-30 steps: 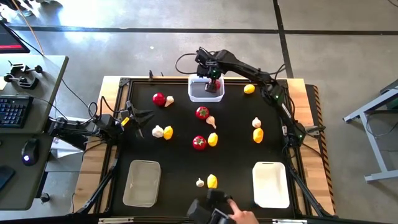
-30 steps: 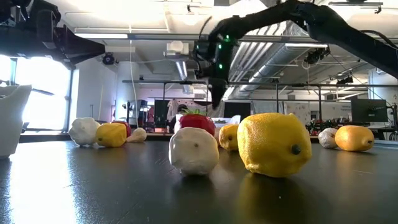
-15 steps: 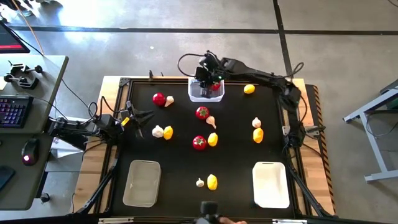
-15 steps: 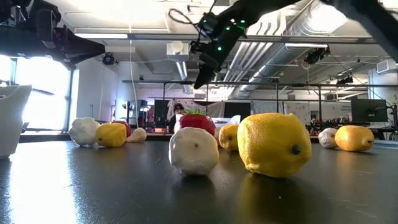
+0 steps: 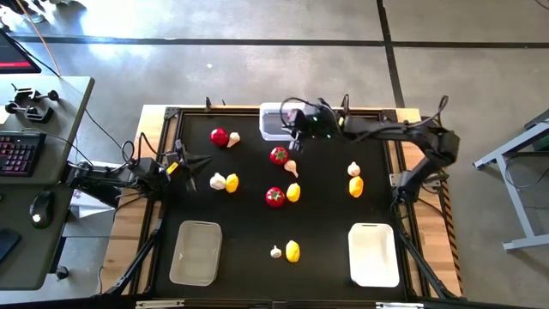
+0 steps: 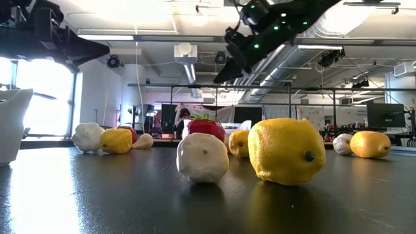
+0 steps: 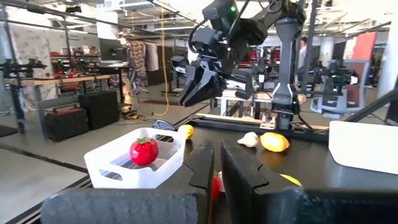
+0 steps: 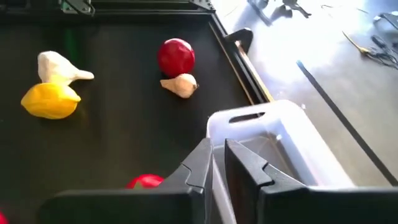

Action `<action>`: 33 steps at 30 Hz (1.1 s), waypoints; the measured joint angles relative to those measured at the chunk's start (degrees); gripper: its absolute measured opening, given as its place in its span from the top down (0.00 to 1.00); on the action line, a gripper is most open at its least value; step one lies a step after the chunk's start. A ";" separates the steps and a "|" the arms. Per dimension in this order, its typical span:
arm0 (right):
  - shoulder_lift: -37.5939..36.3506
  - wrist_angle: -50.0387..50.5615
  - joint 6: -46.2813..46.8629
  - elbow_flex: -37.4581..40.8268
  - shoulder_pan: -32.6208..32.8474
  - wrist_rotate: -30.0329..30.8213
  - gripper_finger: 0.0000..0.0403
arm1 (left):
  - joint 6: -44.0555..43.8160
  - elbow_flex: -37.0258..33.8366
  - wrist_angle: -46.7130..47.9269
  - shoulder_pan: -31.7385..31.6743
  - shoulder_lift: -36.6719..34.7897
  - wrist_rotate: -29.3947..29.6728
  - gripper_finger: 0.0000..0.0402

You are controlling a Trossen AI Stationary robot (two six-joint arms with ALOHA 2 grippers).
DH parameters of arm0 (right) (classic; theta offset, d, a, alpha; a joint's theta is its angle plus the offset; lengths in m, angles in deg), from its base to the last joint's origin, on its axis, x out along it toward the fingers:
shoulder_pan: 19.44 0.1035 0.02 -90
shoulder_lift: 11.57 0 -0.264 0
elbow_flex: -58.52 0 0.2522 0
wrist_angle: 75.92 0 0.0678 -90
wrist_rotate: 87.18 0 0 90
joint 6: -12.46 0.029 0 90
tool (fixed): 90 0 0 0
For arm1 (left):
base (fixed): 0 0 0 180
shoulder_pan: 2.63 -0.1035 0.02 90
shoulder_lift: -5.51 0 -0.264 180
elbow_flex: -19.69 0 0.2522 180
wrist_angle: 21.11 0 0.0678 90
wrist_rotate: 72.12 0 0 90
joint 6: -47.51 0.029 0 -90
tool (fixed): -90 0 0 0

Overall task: Sort produce into baskets
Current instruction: Put the white garlic into the white bin

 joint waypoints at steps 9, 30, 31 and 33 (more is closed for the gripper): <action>-5.78 -3.39 10.01 9.80 6.14 3.88 0.92 | -0.01 0.00 -0.04 0.01 0.98 -0.86 1.00; -5.44 5.34 26.45 12.37 17.27 9.23 0.92 | -0.30 0.02 -0.54 -0.01 3.15 -1.01 1.00; -5.35 6.42 27.59 12.37 17.35 10.00 0.92 | 0.10 0.02 -0.55 -0.01 3.13 -1.01 1.00; -4.94 8.89 30.24 12.37 17.39 11.01 0.92 | 0.91 0.02 -0.53 -0.01 3.13 -0.99 1.00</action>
